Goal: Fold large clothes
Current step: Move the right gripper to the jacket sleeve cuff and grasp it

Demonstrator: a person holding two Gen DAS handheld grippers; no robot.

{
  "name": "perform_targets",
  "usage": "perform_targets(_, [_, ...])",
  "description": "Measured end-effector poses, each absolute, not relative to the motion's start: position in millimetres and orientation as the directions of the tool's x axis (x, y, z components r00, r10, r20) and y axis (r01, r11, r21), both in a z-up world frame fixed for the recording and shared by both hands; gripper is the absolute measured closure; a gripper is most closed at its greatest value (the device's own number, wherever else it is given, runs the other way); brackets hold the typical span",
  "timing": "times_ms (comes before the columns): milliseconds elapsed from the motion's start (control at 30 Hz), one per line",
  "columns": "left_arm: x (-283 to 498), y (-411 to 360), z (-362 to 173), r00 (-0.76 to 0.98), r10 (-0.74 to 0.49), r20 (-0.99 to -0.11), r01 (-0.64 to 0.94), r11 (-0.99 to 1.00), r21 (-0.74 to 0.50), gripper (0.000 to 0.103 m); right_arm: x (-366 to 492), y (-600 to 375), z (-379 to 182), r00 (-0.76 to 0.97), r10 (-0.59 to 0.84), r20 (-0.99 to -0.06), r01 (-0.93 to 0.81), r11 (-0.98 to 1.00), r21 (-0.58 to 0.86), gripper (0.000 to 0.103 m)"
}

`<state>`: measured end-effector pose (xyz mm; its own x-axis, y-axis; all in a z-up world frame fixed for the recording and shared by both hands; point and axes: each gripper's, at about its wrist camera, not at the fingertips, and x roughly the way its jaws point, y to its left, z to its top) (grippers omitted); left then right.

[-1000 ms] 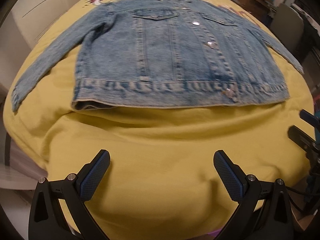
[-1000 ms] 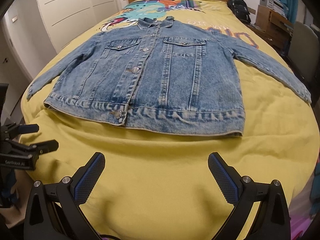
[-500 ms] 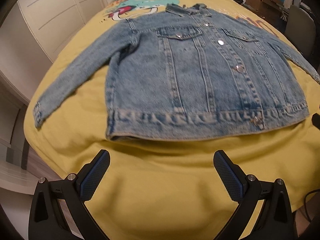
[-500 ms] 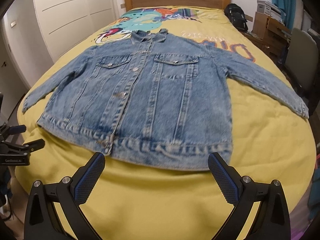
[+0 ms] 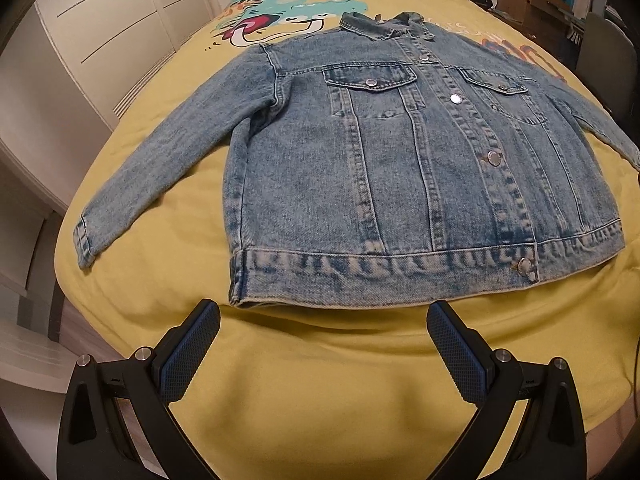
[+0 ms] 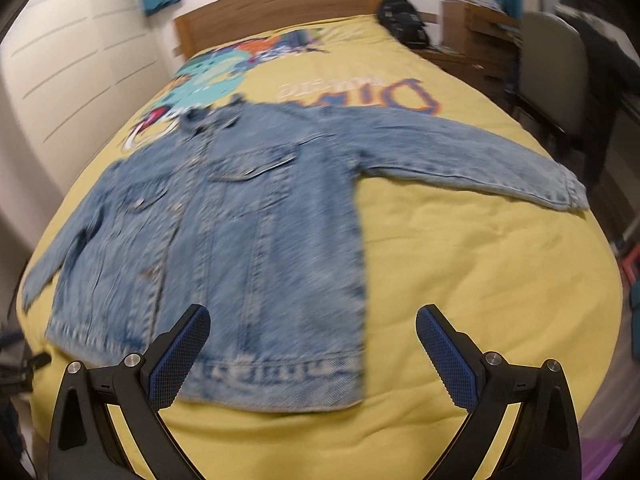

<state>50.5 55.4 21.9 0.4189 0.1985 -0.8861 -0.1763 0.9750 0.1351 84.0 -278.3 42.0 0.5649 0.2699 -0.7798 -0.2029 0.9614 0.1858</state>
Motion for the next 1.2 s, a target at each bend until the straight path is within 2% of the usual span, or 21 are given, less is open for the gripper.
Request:
perform_targets(533, [64.1, 66.6, 23.8, 0.377, 0.236, -0.895, -0.245, 0.958, 0.15, 0.001, 156.9, -387.3, 11.5, 0.566, 0.198, -0.801, 0.097, 0.948, 0.303, 0.0])
perform_targets(900, [76.3, 64.5, 18.7, 0.337, 0.255, -0.907, -0.255, 0.951, 0.173, 0.001, 190.1, -452.4, -18.6, 0.551, 0.231, -0.802, 0.259, 0.866, 0.427, 0.0])
perform_targets(1200, [84.6, 64.3, 13.8, 0.302, 0.276, -0.913, -0.261, 0.945, 0.199, 0.001, 213.8, -509.4, -41.7, 0.587, 0.292, -0.755, 0.361, 0.74, 0.568, 0.0])
